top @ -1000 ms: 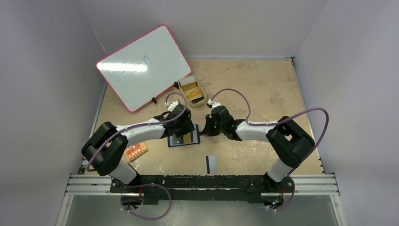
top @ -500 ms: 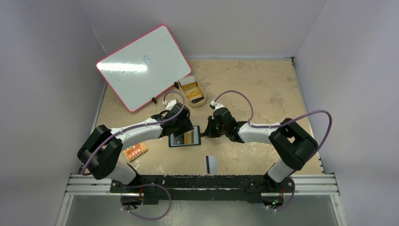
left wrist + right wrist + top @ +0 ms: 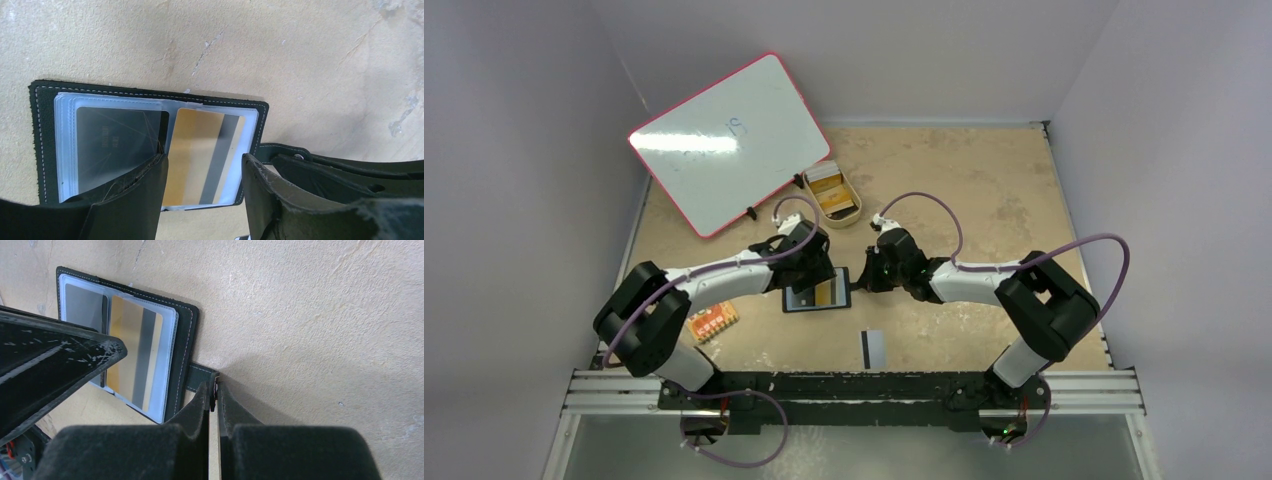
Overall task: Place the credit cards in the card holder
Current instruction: Insert the credit card into the card holder.
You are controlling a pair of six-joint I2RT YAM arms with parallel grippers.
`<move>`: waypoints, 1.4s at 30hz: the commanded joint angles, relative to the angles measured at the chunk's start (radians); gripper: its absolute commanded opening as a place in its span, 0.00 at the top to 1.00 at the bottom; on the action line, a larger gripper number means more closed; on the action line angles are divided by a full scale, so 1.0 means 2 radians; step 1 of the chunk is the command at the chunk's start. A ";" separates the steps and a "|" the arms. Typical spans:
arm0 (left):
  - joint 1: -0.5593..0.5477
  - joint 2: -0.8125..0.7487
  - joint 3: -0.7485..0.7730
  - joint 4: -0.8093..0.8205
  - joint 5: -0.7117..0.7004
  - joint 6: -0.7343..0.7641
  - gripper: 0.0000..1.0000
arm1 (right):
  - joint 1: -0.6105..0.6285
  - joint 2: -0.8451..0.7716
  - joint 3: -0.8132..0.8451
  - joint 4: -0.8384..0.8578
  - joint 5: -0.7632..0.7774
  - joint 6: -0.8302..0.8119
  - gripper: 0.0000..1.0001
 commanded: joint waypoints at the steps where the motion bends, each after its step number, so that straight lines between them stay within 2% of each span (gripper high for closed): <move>1: 0.001 0.014 0.008 0.023 0.009 0.010 0.45 | -0.001 -0.015 0.000 -0.001 0.003 0.002 1.00; 18: -0.011 0.015 -0.002 0.089 0.059 -0.027 0.45 | -0.001 -0.017 -0.005 0.002 0.007 0.005 1.00; 23: -0.009 -0.007 0.014 0.030 0.029 -0.007 0.44 | -0.001 -0.024 -0.010 -0.003 0.017 0.008 1.00; 32: 0.011 -0.056 0.028 -0.075 -0.049 0.043 0.37 | -0.001 -0.028 -0.016 -0.002 0.021 0.010 1.00; 42: 0.042 -0.048 0.000 -0.066 -0.024 0.080 0.35 | -0.001 -0.027 -0.014 -0.002 0.018 0.010 1.00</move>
